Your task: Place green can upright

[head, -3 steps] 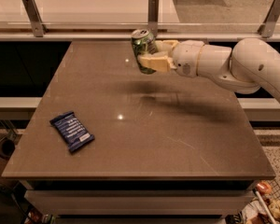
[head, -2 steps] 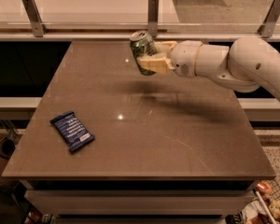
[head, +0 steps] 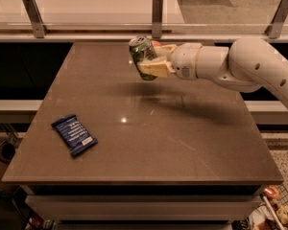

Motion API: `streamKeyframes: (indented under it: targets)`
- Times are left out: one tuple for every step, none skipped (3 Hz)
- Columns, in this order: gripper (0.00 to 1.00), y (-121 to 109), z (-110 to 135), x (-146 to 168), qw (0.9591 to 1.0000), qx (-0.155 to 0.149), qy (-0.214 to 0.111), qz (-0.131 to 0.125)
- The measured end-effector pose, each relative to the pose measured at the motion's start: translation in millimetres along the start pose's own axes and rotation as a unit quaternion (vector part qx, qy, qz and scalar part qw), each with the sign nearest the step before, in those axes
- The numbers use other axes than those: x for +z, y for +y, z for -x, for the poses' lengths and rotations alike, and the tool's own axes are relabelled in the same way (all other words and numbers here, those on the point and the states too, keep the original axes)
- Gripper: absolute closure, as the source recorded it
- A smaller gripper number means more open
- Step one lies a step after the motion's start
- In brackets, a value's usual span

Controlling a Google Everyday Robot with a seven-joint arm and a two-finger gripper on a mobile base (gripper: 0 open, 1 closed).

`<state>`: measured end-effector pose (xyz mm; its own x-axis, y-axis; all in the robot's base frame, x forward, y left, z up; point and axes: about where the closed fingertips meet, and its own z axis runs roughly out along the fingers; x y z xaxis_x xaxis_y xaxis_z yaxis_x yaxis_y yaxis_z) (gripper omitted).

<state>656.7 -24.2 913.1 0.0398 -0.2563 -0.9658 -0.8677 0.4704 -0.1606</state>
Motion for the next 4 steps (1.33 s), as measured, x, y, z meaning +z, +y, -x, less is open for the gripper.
streamKeyframes:
  targets:
    - [1.0,3,-2,14,0.9999,0.003,0.0,0.015]
    - [1.0,6,-6,21,0.9996,0.013,0.003,0.026]
    - [1.0,9,-17,27,0.999,0.03,0.01,0.033]
    - [1.0,10,-27,31,0.9983,0.045,0.014,0.035]
